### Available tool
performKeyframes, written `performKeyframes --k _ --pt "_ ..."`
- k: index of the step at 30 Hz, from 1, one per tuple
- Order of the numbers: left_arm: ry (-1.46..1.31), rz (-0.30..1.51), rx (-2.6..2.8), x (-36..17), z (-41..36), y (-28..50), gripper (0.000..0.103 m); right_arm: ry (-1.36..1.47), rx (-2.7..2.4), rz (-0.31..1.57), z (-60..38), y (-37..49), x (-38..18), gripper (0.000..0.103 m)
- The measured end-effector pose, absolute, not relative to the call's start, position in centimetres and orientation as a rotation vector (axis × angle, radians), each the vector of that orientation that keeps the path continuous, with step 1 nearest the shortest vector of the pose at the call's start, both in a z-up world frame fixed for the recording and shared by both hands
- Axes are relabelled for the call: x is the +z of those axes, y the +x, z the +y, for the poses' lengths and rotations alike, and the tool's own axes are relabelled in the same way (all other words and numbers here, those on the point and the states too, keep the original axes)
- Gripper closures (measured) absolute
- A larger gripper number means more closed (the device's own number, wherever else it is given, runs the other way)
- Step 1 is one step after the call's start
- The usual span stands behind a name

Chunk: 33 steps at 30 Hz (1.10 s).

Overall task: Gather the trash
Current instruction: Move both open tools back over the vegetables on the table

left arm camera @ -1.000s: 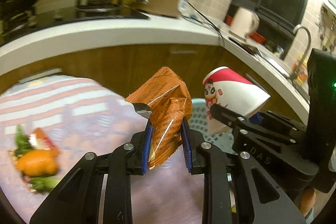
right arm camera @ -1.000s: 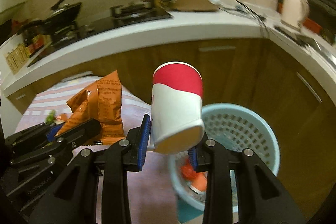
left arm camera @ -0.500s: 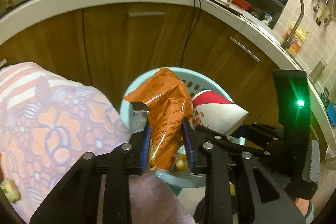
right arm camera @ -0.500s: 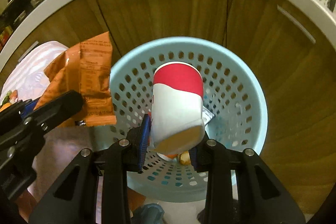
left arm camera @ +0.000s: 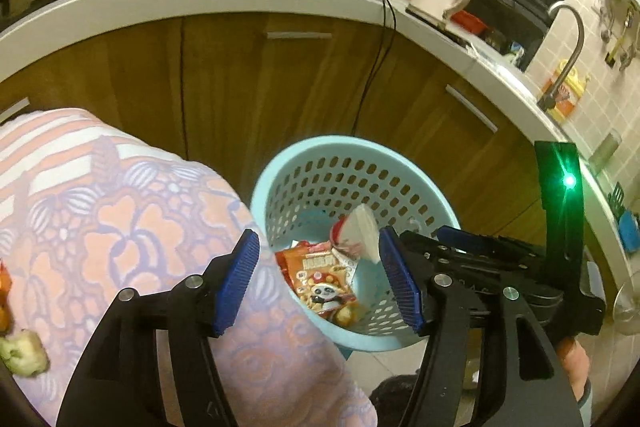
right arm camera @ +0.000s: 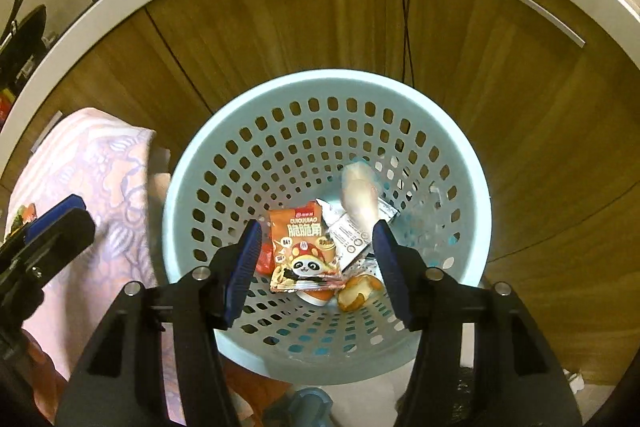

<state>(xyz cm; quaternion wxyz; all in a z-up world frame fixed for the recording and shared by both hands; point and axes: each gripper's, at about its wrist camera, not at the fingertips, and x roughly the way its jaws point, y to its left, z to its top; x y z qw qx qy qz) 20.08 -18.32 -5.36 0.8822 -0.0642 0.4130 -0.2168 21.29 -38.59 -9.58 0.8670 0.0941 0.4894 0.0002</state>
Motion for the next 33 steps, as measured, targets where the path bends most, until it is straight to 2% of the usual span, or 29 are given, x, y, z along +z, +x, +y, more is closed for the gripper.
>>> performKeyframes --k 11,21,28,33 --pt "-0.188 0.751 -0.381 -1.3 -12.3 16.8 0.042 0.159 0.101 0.934 -33.0 19.9 -5.1 0.049" --pt "-0.290 0.710 -0.237 0.5 -2.1 12.5 0.042 0.055 0.306 0.784 -21.8 17.3 -1.9 0.049" --pt "-0.334 0.669 -0.079 0.8 6.9 9.4 0.044 0.015 0.475 0.791 -13.4 16.3 -2.8 0.049" --pt "-0.407 0.668 -0.006 -0.4 12.6 8.2 0.044 0.050 0.542 0.870 -10.0 17.1 -4.8 0.049"
